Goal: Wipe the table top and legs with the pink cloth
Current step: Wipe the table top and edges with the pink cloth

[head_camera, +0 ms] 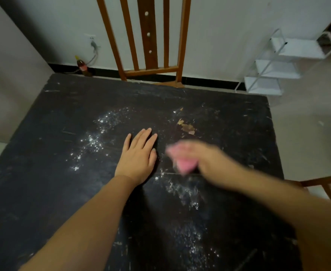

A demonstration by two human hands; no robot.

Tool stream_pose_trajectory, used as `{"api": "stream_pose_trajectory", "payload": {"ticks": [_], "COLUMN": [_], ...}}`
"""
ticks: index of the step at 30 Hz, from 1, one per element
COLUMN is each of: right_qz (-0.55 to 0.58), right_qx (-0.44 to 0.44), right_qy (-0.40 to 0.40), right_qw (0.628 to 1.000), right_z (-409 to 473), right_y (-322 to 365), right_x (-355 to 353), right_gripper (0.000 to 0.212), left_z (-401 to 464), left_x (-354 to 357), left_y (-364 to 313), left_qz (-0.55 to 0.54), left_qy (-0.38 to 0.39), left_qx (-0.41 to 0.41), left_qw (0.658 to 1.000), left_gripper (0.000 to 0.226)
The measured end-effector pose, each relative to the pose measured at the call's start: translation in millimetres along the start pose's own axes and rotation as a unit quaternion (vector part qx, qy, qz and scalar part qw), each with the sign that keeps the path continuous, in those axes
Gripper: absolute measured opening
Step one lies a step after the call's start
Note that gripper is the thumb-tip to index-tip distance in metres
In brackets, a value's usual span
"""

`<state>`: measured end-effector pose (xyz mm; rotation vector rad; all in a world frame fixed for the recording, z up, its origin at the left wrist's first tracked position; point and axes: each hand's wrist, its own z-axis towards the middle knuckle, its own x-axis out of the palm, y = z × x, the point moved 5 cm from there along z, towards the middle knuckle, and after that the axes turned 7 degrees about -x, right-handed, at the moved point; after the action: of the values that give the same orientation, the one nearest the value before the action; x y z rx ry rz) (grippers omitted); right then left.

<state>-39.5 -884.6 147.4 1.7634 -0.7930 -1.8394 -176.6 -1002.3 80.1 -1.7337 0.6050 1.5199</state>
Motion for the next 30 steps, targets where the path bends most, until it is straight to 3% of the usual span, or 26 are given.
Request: {"api": "stream_pose_trajectory", "payload": {"ticks": [2, 4, 6, 9, 10, 12, 13, 15, 16, 17, 18, 22, 25, 26, 28, 30], "right_qz": [-0.063, -0.115, -0.142, -0.117, -0.095, -0.058, -0.023, 0.004, 0.007, 0.009, -0.005, -0.080, -0.131, -0.144, -0.134, -0.089], "right_qx": [0.054, 0.119, 0.205, 0.250, 0.243, 0.121, 0.062, -0.011, -0.053, -0.080, -0.092, 0.069, 0.191, 0.195, 0.120, 0.065], "right_qy": [-0.089, -0.119, -0.103, -0.061, -0.046, -0.003, 0.007, 0.095, 0.114, 0.092, 0.019, -0.135, -0.136, -0.137, -0.102, -0.021], "right_qw": [0.993, 0.979, 0.963, 0.959, 0.964, 0.991, 0.998, 0.995, 0.992, 0.992, 0.996, 0.985, 0.963, 0.961, 0.978, 0.994], "right_z": [53, 93, 121, 143, 129, 69, 34, -20, -23, -6, 20, 137, 173, 174, 161, 125], "right_y": [-37, -83, -119, -86, -72, -25, 2, 35, 42, 50, 48, -34, -76, -69, -28, 12], "right_x": [-48, -73, -69, -20, 1, 48, 66, 93, 91, 77, 52, -32, -20, -1, 45, 99], "right_gripper": [0.046, 0.049, 0.054, 0.037, 0.033, 0.063, 0.067, 0.046, 0.046, 0.045, 0.044, 0.044, 0.053, 0.052, 0.042, 0.047], "left_z": [0, -1, -1, -1, -2, -5, -8, -13, -16, -20, -23, -31, -33, -33, -36, -35], "left_x": [0, 2, 3, 0, -3, -13, -20, -36, -42, -49, -55, -55, -47, -46, -46, -47], "left_y": [-1, -1, 1, 2, 1, 4, 14, 49, 74, 101, 128, 185, 189, 190, 191, 193], "left_qz": [-0.001, 0.003, -0.006, -0.041, -0.056, -0.109, -0.137, -0.145, -0.121, -0.089, -0.058, -0.011, -0.011, -0.013, -0.018, -0.026], "left_qy": [-0.001, -0.003, -0.010, -0.015, -0.022, -0.044, -0.063, -0.093, -0.101, -0.105, -0.105, -0.054, -0.052, -0.055, -0.057, -0.060], "left_qx": [0.004, 0.005, 0.000, -0.005, -0.003, -0.018, -0.039, -0.087, -0.107, -0.125, -0.138, -0.183, -0.184, -0.181, -0.175, -0.175], "left_qw": [1.000, 1.000, 1.000, 0.999, 0.998, 0.993, 0.988, 0.981, 0.982, 0.983, 0.983, 0.982, 0.982, 0.982, 0.983, 0.982], "left_gripper": [0.069, 0.069, 0.068, 0.068, 0.068, 0.067, 0.066, 0.064, 0.063, 0.061, 0.059, 0.046, 0.048, 0.048, 0.048, 0.052]}}
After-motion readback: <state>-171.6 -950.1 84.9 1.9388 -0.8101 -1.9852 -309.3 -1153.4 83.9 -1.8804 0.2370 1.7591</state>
